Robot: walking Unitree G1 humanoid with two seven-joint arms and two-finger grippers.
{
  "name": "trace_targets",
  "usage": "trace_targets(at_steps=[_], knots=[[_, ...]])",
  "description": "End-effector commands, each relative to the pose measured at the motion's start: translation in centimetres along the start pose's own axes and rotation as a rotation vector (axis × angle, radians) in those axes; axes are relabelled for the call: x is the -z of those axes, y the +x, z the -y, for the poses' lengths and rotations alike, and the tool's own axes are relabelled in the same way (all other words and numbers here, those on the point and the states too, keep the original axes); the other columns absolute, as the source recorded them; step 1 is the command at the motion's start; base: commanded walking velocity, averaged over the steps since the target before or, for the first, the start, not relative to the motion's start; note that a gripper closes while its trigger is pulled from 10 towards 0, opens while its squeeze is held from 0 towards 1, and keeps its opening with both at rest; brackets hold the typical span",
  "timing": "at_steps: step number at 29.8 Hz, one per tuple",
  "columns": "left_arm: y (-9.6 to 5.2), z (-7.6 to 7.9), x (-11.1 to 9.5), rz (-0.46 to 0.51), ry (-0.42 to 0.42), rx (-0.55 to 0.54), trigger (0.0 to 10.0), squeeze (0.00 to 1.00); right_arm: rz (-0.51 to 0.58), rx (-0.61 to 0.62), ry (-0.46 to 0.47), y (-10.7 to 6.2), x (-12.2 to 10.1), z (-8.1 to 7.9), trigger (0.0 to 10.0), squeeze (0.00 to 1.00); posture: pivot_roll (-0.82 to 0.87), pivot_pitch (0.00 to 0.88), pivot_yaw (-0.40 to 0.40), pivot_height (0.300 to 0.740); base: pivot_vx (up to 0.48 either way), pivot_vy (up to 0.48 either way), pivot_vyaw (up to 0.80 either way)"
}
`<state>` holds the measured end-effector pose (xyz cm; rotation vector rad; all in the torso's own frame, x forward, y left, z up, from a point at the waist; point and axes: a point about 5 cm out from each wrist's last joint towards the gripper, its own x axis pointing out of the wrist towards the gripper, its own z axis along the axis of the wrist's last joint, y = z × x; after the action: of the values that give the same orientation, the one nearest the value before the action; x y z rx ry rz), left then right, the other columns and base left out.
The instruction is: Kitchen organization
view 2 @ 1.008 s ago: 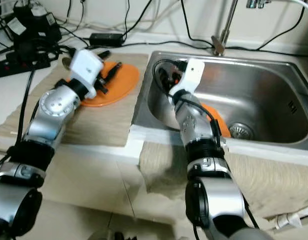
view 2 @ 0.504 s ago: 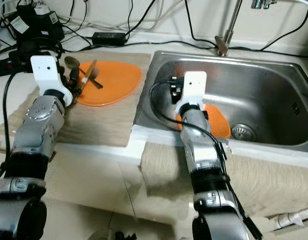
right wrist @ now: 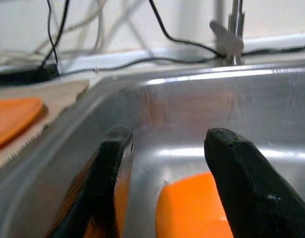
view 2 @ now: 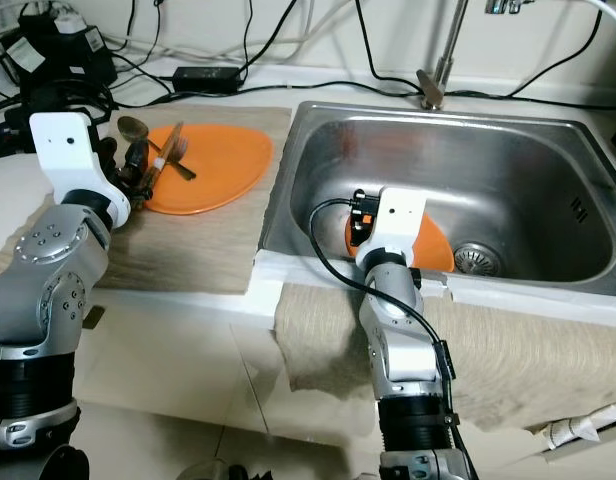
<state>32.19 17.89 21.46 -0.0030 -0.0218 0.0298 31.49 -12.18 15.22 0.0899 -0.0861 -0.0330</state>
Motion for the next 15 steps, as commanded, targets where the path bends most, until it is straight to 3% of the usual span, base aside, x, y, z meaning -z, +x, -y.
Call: trace_targets(at_steps=[1,7,15], knots=[[-0.5,-0.3,0.4,-0.034,0.017,-0.01,10.0,0.0,0.012,-0.005,0.027,0.2,-0.8,-0.2,10.0,0.0,0.04,0.0,0.069,0.74,0.0,0.0,0.0],[-0.2,-0.4,1.8,-0.109,0.062,0.006,10.0,0.0,0.012,-0.034,0.035,0.2,-1.0,-0.9,10.0,0.0,0.04,0.0,0.063,0.74,0.0,0.0,0.0],[1.1,-2.0,3.0,-0.194,0.092,-0.001,10.0,0.0,0.033,-0.098,0.038,0.3,-1.3,-2.2,10.0,0.0,0.04,0.0,0.054,0.74,0.0,0.0,0.0]])
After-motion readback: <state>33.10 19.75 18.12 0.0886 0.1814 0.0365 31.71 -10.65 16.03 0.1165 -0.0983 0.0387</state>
